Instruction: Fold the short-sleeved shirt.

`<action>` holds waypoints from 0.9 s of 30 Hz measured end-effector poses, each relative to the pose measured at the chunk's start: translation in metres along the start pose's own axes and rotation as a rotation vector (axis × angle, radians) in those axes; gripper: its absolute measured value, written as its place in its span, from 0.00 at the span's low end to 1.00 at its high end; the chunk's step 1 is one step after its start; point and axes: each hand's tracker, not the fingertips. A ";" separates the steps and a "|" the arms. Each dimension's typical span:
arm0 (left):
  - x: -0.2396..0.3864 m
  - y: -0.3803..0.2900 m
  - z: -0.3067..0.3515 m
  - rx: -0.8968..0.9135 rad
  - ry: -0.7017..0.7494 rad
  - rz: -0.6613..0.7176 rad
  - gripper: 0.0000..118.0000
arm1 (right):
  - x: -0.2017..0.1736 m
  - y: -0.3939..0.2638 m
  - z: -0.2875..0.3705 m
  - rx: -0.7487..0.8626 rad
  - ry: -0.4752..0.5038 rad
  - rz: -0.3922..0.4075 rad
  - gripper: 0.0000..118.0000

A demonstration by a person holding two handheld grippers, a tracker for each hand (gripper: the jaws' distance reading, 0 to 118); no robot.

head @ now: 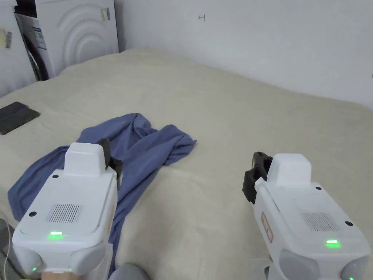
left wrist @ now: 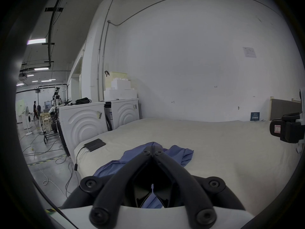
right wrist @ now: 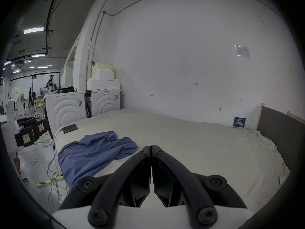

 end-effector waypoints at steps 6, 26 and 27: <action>-0.013 -0.004 -0.007 -0.015 0.042 0.012 0.16 | -0.009 -0.002 -0.010 -0.006 0.037 0.014 0.00; -0.025 0.013 -0.210 -0.408 -0.144 0.008 1.00 | -0.017 0.002 -0.041 -0.044 0.057 0.021 0.00; -0.024 0.013 -0.230 -0.441 -0.159 0.011 1.00 | -0.016 0.000 -0.044 -0.054 0.055 0.022 0.00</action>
